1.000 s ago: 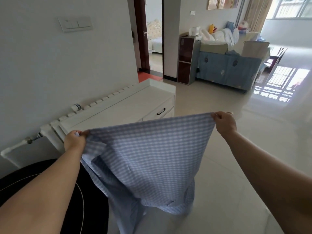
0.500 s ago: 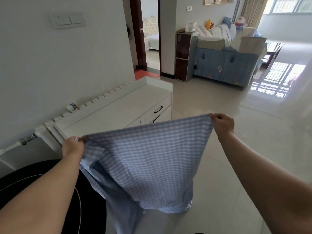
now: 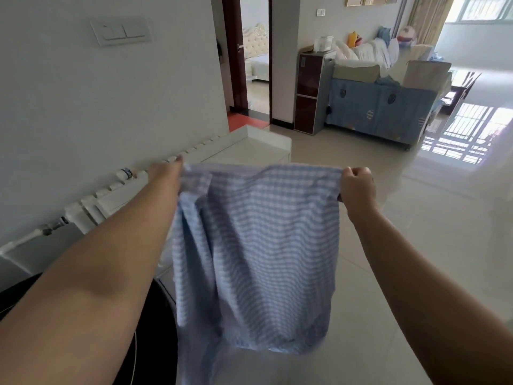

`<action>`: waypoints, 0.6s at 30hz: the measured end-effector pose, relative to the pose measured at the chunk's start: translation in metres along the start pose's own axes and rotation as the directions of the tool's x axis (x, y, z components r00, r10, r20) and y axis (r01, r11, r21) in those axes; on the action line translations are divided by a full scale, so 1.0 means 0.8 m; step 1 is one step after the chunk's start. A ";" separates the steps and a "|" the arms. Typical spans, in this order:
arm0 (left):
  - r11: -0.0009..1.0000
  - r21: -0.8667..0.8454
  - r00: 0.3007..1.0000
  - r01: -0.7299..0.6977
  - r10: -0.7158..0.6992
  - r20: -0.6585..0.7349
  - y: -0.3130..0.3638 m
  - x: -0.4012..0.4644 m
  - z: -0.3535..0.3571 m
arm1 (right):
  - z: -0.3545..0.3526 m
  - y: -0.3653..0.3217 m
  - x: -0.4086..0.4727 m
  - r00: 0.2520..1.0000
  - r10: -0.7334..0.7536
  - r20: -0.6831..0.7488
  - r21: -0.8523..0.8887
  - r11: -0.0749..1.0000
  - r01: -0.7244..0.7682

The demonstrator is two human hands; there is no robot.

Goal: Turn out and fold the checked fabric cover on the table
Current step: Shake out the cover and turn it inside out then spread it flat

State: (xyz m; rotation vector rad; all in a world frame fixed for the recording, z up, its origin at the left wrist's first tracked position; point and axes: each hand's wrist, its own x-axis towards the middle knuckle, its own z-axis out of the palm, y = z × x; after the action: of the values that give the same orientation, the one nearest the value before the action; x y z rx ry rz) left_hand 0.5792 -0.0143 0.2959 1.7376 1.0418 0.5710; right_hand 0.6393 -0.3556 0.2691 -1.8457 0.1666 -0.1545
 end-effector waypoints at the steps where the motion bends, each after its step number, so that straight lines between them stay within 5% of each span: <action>1: 0.995 0.015 0.995 -0.094 0.094 -0.029 0.019 -0.008 0.011 | 0.003 -0.012 -0.018 0.998 0.015 0.065 0.052 0.998 -0.019; 4: 0.947 -0.123 0.954 -0.298 0.290 -0.073 0.048 -0.055 0.042 | 0.015 -0.037 -0.086 0.959 -0.032 0.283 0.248 0.968 -0.041; 8: 0.914 -0.286 0.952 -0.287 0.306 0.020 0.036 -0.107 0.074 | 0.028 -0.048 -0.144 0.886 -0.269 0.378 0.392 0.913 0.110; 13: 0.905 -0.403 0.954 -0.140 0.232 0.190 0.008 -0.150 0.077 | 0.036 -0.044 -0.152 0.734 -0.424 0.531 0.172 0.902 0.396; 18: 0.870 -0.439 0.893 -0.226 0.365 0.263 -0.003 -0.184 0.050 | 0.031 -0.042 -0.165 0.642 -0.473 0.603 0.011 0.810 0.587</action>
State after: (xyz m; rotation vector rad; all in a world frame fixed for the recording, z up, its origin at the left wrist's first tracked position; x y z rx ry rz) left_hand 0.5324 -0.1592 0.2907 1.5631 0.3745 0.6017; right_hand 0.5161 -0.2977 0.2916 -1.9974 -0.8462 0.0315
